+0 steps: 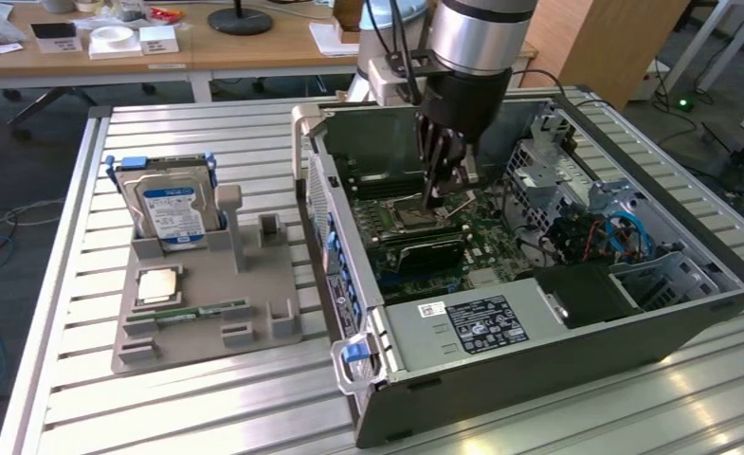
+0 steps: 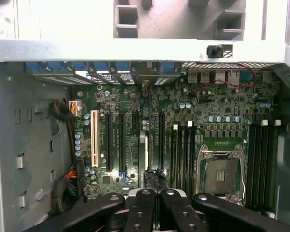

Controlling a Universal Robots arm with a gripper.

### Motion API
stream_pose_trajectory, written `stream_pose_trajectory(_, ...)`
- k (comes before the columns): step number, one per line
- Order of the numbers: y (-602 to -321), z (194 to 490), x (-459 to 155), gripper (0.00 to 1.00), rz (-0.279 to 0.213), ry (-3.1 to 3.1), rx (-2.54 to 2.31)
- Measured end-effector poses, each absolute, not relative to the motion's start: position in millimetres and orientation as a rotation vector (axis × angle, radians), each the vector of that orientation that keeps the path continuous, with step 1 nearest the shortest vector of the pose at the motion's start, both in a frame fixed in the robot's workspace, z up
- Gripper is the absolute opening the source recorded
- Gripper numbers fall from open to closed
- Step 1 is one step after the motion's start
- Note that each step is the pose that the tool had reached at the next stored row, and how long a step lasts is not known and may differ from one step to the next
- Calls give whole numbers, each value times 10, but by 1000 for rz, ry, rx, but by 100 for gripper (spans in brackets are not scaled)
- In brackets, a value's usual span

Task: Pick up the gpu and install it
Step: 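Press down on the gpu until it lock into place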

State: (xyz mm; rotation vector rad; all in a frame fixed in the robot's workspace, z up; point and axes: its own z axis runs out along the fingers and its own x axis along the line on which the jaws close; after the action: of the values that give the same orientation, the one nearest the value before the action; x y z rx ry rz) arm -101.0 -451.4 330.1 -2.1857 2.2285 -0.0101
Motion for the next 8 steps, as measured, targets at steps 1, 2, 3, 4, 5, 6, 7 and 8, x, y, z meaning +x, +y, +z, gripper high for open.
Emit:
stream_pose_trajectory(1, -4512, 3283, -1012, 11, -10, 2229, -2186)
stream_pose_trajectory(2, -4511, 3265, -1012, 11, -10, 2229, -2186)
stream_pose_trajectory(3, -4509, 3247, -1013, 11, -10, 2229, -2185)
stream_pose_trajectory(4, -4508, 3228, -1013, 11, -10, 2229, -2186)
stream_pose_trajectory(5, -4507, 3209, -1013, 11, -10, 2229, -2186)
stream_pose_trajectory(6, -4505, 3190, -1013, 11, -10, 2229, -2185)
stream_pose_trajectory(7, -4504, 3173, -1013, 11, -10, 2229, -2185)
stream_pose_trajectory(8, -4503, 3155, -1013, 11, -10, 2229, -2186)
